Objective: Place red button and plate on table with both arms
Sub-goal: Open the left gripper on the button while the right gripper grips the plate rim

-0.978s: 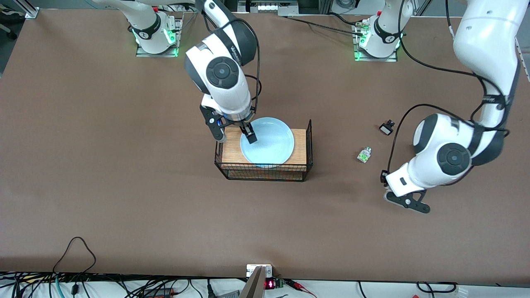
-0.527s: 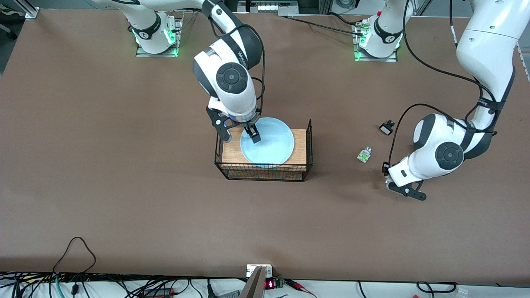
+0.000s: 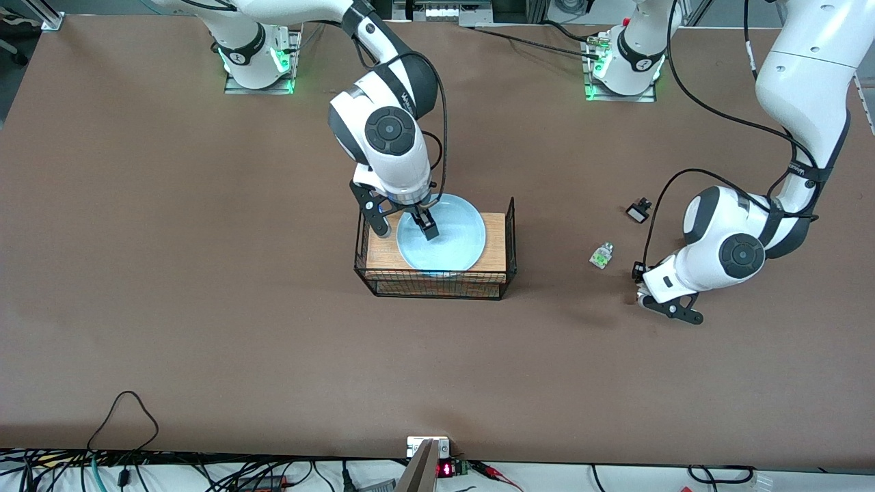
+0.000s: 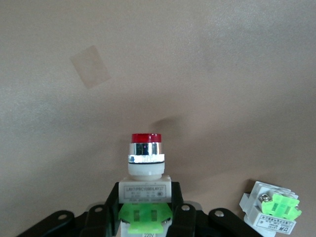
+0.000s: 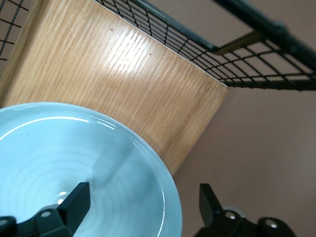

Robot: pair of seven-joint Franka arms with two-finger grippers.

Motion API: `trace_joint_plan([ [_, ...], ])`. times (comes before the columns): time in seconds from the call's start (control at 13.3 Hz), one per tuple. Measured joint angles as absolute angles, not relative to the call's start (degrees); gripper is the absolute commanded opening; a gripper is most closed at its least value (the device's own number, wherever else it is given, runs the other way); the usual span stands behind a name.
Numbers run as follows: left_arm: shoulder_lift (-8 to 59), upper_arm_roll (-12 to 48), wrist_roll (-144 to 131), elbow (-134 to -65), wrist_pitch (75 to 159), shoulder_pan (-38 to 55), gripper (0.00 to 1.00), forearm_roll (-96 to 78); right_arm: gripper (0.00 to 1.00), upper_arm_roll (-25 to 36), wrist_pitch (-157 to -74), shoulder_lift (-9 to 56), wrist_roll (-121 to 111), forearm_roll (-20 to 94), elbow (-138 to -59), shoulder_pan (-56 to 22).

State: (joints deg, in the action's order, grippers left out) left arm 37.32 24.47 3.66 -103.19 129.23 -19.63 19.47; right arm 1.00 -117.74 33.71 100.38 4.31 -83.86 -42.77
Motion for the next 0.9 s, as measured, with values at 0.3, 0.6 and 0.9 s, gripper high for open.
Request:
trace_joint_plan([
  [0.3,37.32,24.47,3.66,-103.25,129.24,-19.63,0.23,19.47,0.87,1.36,-117.88,33.18,100.38,4.31,-84.20,-42.75],
  [0.6,37.47,24.46,3.66,-103.65,129.24,-19.63,0.58,19.47,0.63,1.42,-117.88,32.39,100.38,4.31,-85.03,-42.75],
  [0.9,37.56,24.46,3.62,-103.72,129.24,-19.63,1.00,19.47,0.37,1.42,-117.89,32.23,100.38,4.31,-85.57,-42.75],
])
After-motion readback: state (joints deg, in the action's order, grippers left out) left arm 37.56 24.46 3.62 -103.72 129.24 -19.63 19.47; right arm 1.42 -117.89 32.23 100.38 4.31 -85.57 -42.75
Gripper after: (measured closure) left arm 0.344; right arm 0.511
